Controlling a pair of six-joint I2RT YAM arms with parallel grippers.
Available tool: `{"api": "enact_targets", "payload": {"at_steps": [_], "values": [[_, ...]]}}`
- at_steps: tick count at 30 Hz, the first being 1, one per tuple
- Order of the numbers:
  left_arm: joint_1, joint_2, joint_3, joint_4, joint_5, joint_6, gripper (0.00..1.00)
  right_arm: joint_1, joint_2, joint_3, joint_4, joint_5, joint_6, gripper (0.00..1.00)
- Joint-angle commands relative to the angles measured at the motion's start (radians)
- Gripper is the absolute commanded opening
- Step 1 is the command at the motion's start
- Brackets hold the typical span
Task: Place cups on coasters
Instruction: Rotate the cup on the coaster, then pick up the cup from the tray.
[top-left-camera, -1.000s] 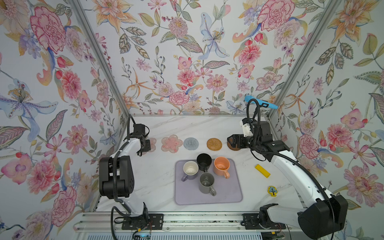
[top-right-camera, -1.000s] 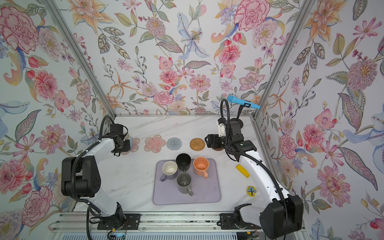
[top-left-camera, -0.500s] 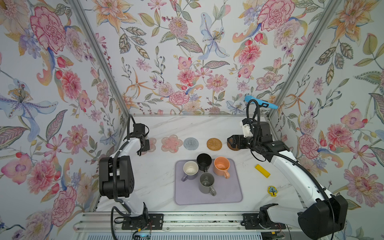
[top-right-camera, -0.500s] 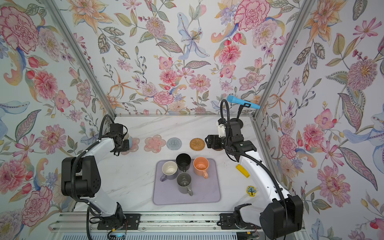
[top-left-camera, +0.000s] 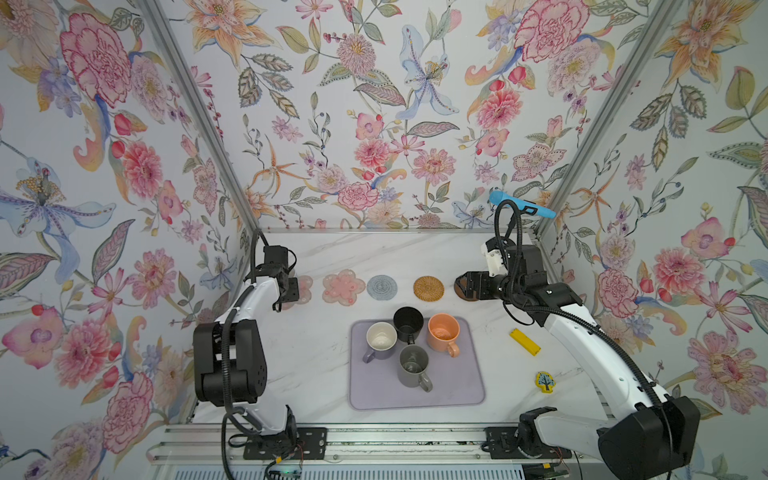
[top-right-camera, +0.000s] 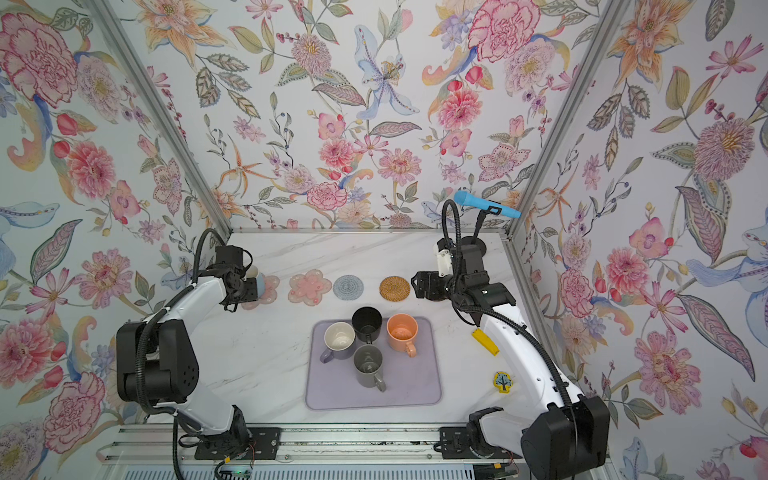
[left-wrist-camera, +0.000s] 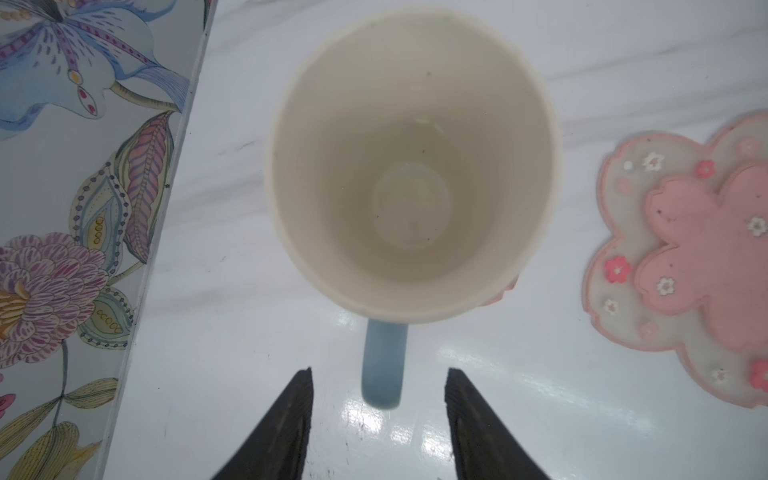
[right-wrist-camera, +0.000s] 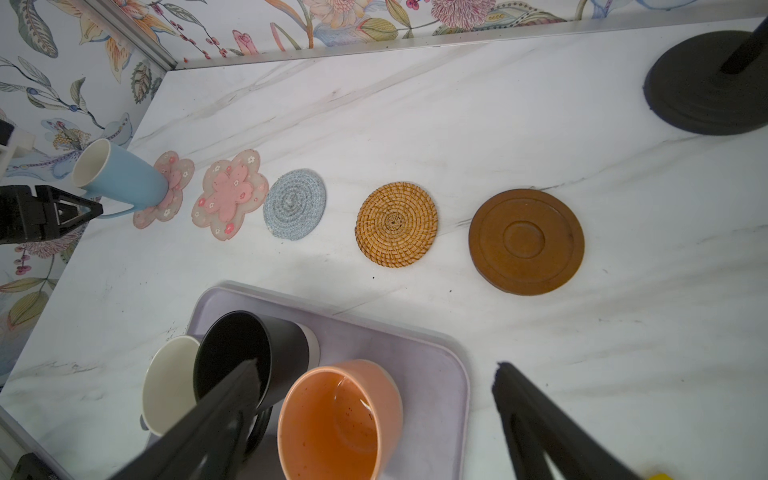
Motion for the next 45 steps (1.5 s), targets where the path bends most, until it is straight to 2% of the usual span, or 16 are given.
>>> {"api": "enact_targets", "payload": {"at_steps": [1,12,22,25,41,45], "values": [[0.008,-0.108,-0.005,-0.041,0.031,-0.015,0.62,0.005,-0.019,-0.017,-0.036,0.014,-0.01,0.9],[-0.011,-0.248,-0.022,-0.139,0.022,-0.041,0.66,0.023,-0.078,-0.049,-0.046,0.028,0.009,0.9],[-0.143,-0.333,-0.007,-0.203,-0.015,-0.077,0.69,0.077,-0.162,-0.106,-0.06,0.075,0.061,0.9],[-0.17,-0.363,-0.012,-0.22,-0.006,-0.095,0.74,0.097,-0.191,-0.124,-0.075,0.097,0.087,0.89],[-0.253,-0.426,-0.117,-0.194,0.053,-0.132,0.76,0.192,-0.281,-0.216,-0.113,0.178,0.162,0.87],[-0.278,-0.434,-0.159,-0.15,0.042,-0.182,0.75,0.215,-0.291,-0.24,-0.121,0.178,0.179,0.85]]}}
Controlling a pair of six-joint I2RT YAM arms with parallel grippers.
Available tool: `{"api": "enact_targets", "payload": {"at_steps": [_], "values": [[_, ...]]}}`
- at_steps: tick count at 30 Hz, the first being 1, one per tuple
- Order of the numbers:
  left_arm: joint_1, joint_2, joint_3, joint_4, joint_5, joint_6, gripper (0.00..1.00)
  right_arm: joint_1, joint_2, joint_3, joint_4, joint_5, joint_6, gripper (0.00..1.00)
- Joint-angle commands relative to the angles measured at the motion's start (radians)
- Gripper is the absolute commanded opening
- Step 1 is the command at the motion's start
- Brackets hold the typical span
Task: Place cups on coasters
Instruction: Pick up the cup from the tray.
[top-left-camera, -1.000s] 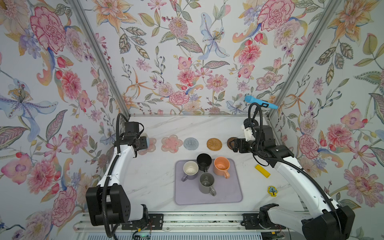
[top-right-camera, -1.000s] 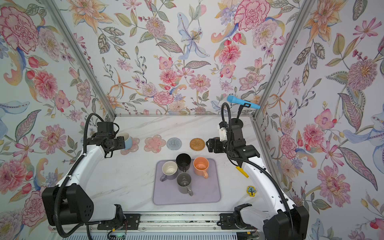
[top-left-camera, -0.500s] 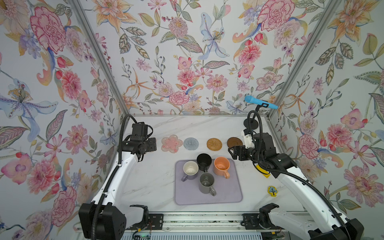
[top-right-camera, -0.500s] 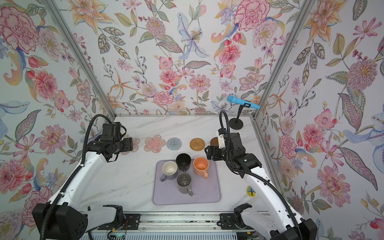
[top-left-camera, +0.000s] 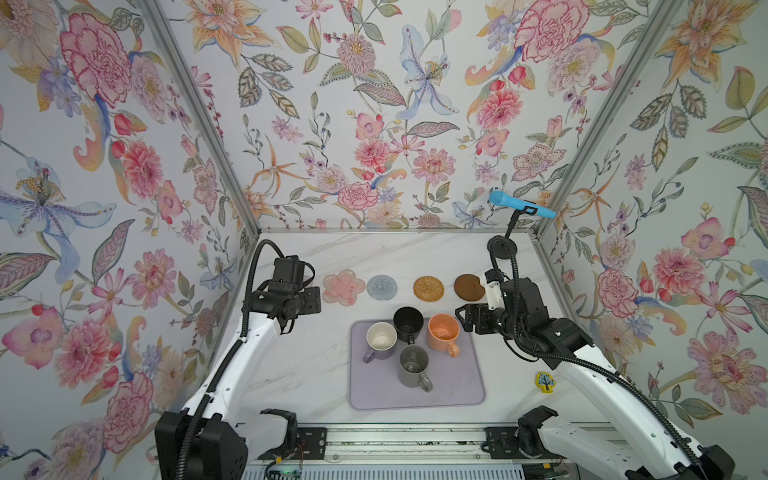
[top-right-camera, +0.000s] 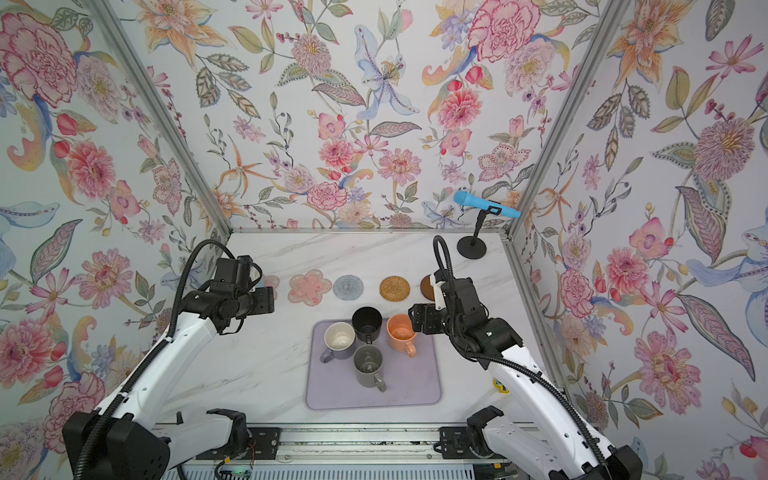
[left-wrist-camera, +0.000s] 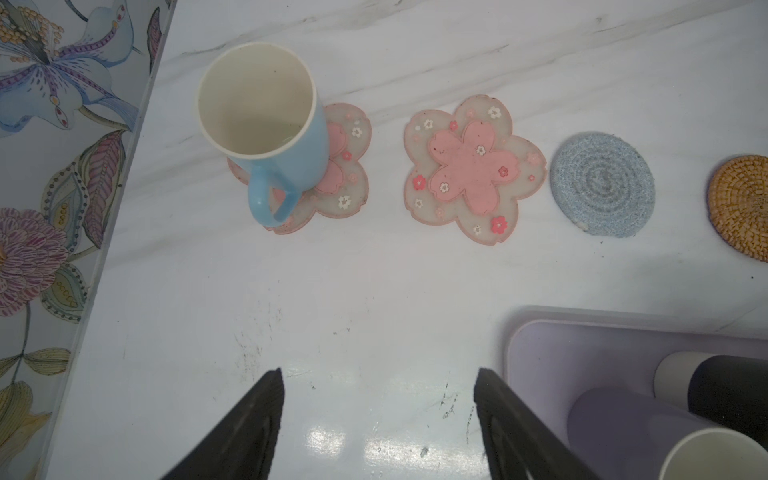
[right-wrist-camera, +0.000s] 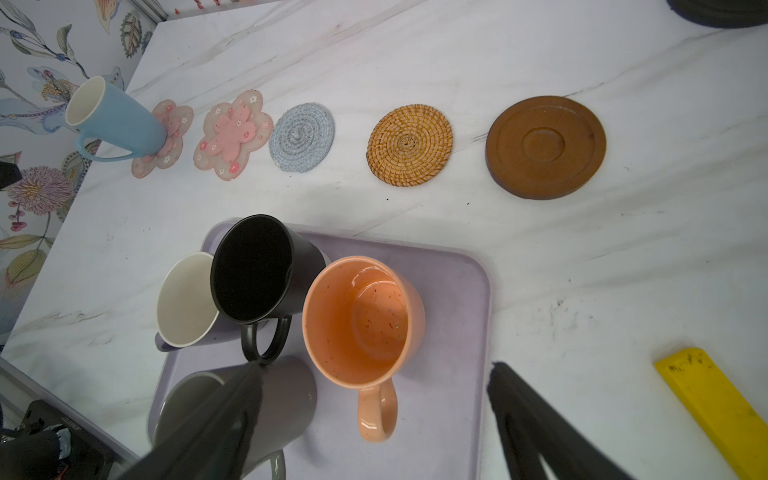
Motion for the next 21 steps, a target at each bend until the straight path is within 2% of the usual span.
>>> {"api": "enact_targets", "payload": {"at_steps": [1,6,15,21], "values": [[-0.022,-0.026,-0.056,0.046,0.015,-0.067,0.75,0.02,-0.015,-0.031,-0.039,0.021,0.036,0.83],[-0.034,-0.051,-0.119,0.141,0.063,-0.136,0.75,0.06,-0.006,-0.07,-0.045,0.03,0.074,0.81],[-0.064,-0.013,-0.086,0.127,0.036,-0.123,0.75,0.105,-0.024,-0.141,-0.049,0.059,0.107,0.8],[-0.068,0.009,-0.081,0.13,0.039,-0.12,0.75,0.129,-0.011,-0.185,-0.05,0.036,0.122,0.74]]}}
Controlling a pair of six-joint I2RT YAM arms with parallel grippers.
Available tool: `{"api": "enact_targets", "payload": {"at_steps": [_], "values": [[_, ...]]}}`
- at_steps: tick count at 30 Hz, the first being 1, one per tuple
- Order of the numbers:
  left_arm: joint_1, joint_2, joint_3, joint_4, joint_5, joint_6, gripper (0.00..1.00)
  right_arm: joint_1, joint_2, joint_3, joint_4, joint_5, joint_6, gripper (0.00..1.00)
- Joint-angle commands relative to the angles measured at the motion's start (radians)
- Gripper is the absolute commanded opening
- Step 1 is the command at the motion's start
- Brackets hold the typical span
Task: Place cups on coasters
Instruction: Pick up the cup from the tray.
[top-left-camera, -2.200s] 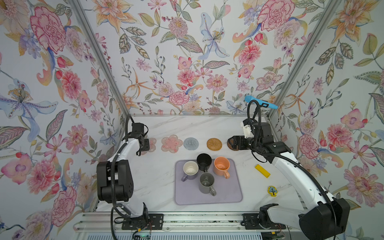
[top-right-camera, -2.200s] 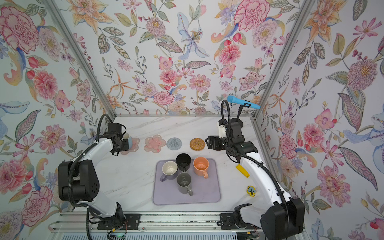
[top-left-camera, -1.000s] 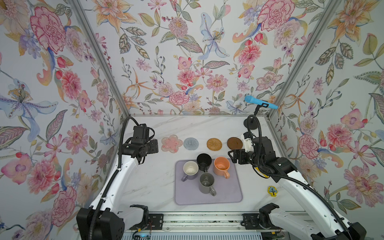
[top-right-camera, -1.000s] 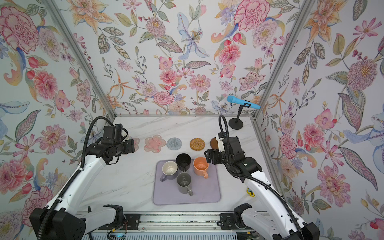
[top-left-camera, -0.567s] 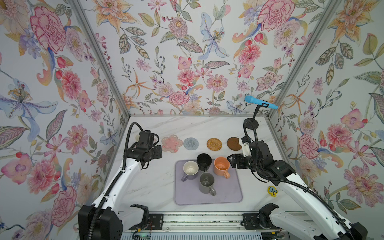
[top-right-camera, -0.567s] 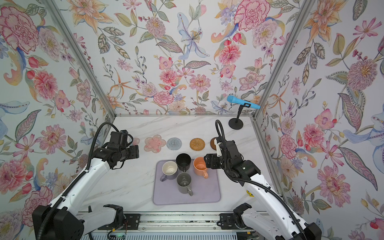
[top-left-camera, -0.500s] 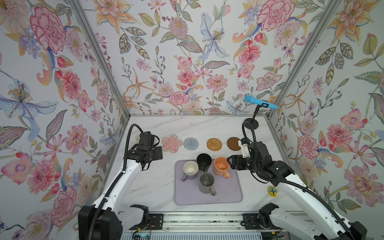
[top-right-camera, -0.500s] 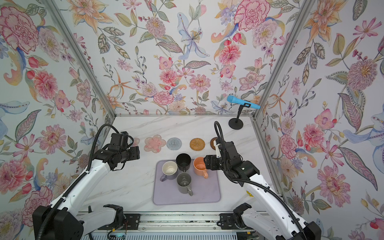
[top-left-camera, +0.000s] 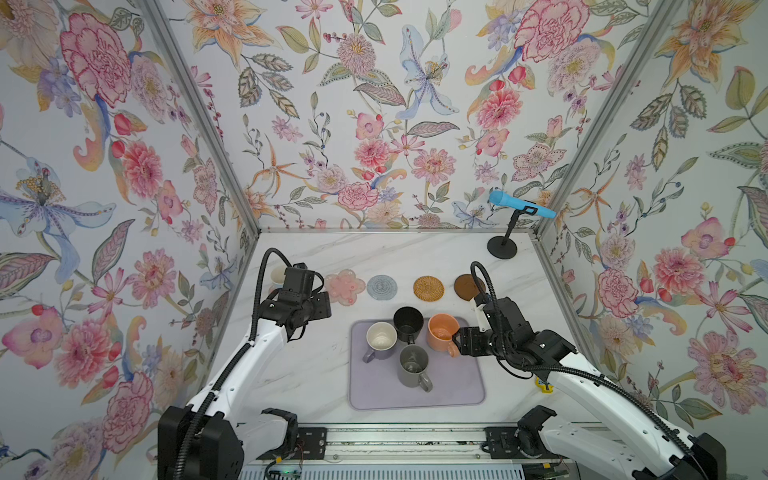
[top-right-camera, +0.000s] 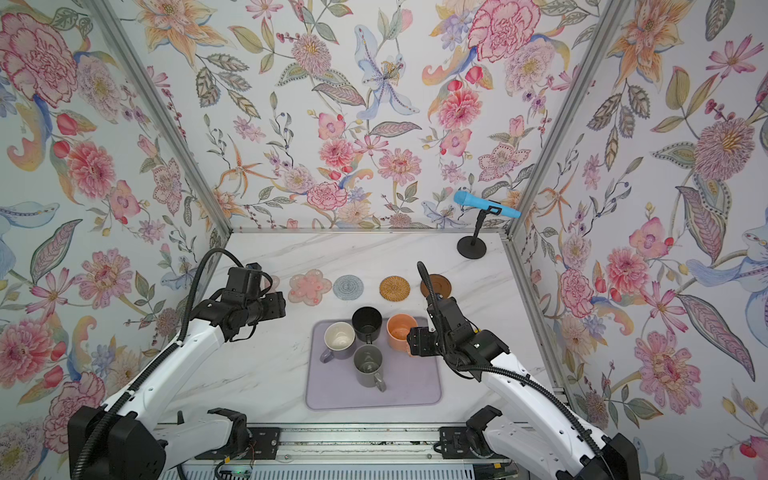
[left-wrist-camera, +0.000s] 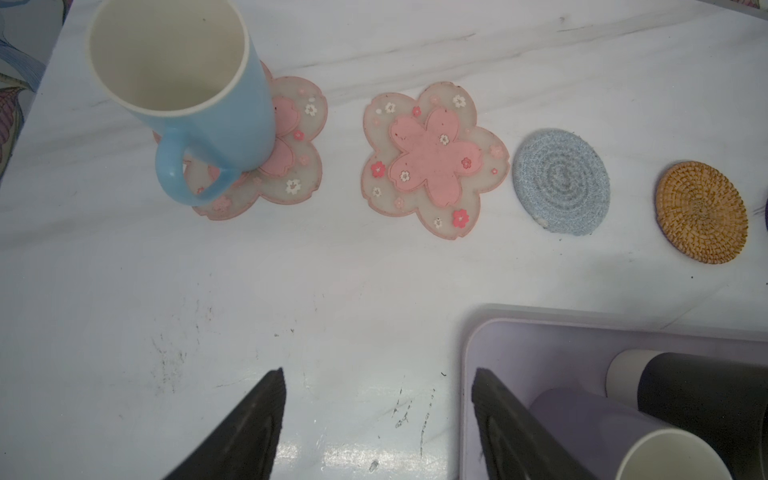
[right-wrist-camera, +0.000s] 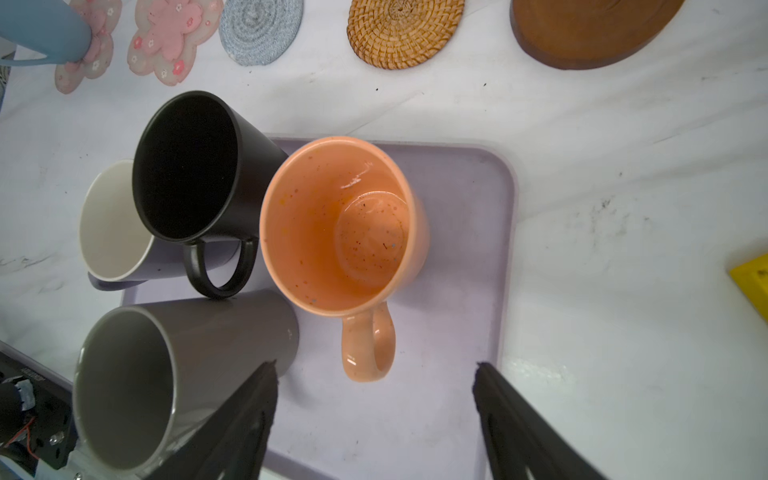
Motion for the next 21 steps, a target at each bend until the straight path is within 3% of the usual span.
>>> {"api": "enact_targets", "payload": {"at_steps": [1,21], "values": [[-0.013,0.018,0.024,0.013,-0.005,-0.011,0.75,0.026,0.009,-0.03,-0.02,0.002,0.026,0.72],[-0.023,0.019,0.035,-0.012,-0.043,-0.008,0.75,0.106,0.132,-0.09,0.077,0.043,0.012,0.57]]}}
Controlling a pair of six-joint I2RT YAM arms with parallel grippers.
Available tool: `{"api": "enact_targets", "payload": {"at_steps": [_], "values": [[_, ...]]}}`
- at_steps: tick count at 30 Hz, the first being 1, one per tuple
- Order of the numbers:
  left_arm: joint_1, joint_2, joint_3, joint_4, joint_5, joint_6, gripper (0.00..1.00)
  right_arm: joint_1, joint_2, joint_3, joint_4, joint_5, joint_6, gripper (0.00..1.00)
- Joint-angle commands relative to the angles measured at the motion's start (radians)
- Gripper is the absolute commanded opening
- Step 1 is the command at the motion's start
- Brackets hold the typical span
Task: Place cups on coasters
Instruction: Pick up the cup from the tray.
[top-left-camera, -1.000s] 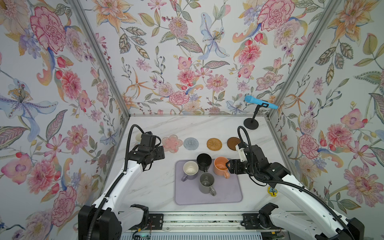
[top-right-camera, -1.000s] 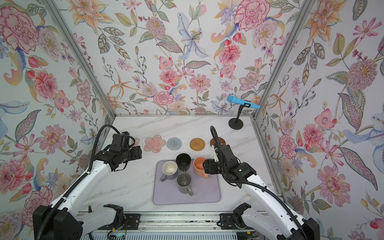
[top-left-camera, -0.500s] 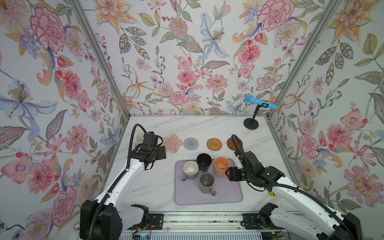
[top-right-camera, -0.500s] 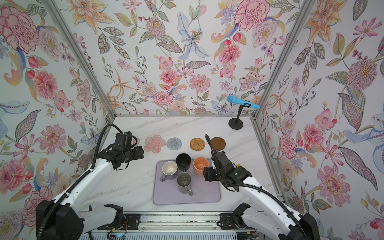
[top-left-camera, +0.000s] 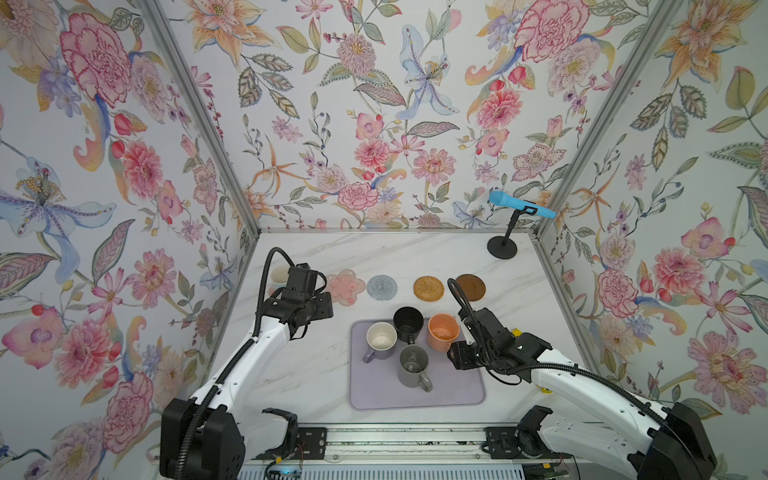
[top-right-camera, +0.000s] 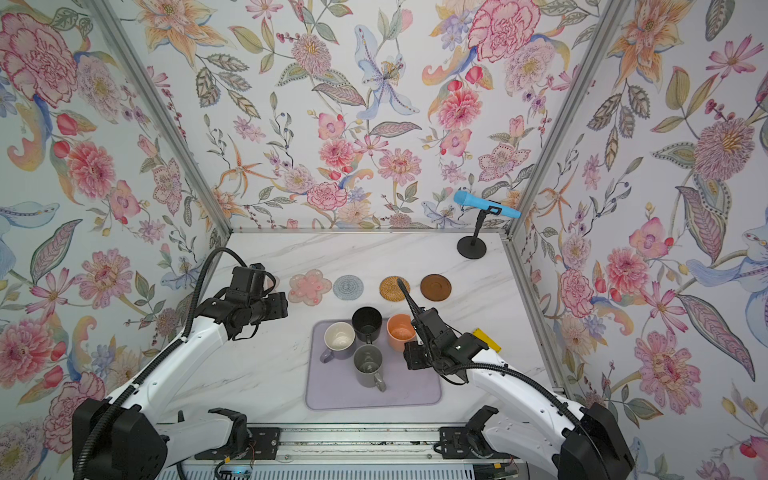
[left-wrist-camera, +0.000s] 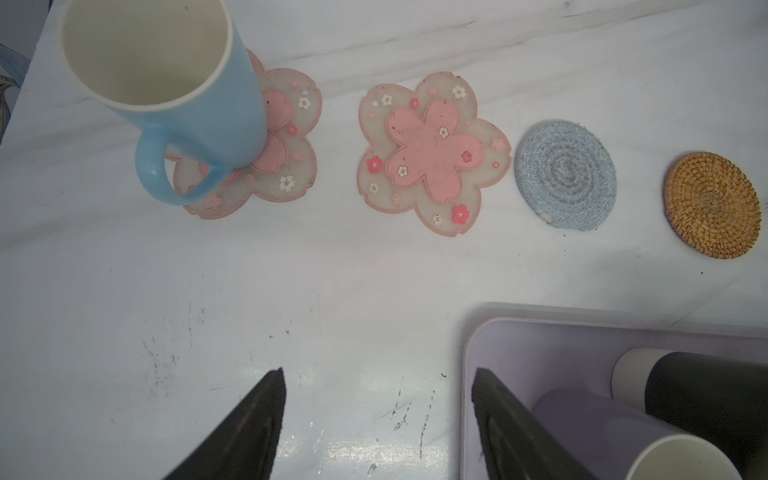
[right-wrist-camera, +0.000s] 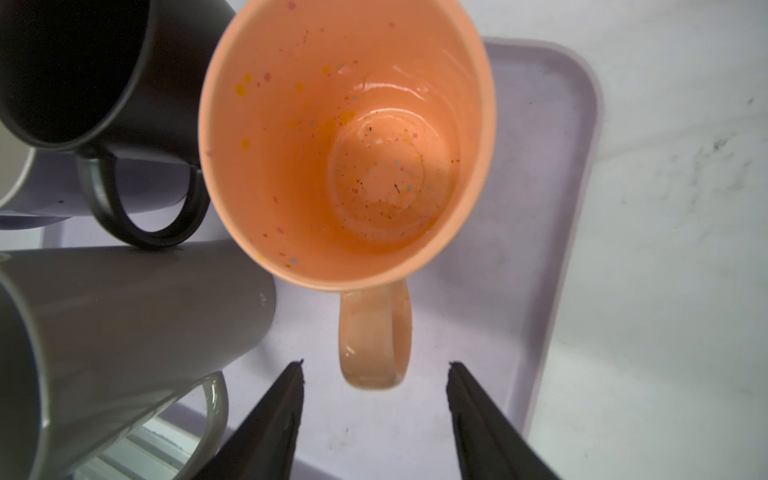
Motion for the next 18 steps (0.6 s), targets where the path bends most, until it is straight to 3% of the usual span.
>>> {"api": "enact_targets", "payload": {"at_steps": [1,18], "values": [[-0.011,-0.006,0.034,-0.022,-0.039,-0.006,0.75,0.005,0.022,-0.012,0.034,0.027,0.0,0.57],[-0.01,-0.006,0.03,-0.03,-0.058,0.0,0.75,0.006,0.105,0.022,0.096,0.08,-0.044,0.51]]}}
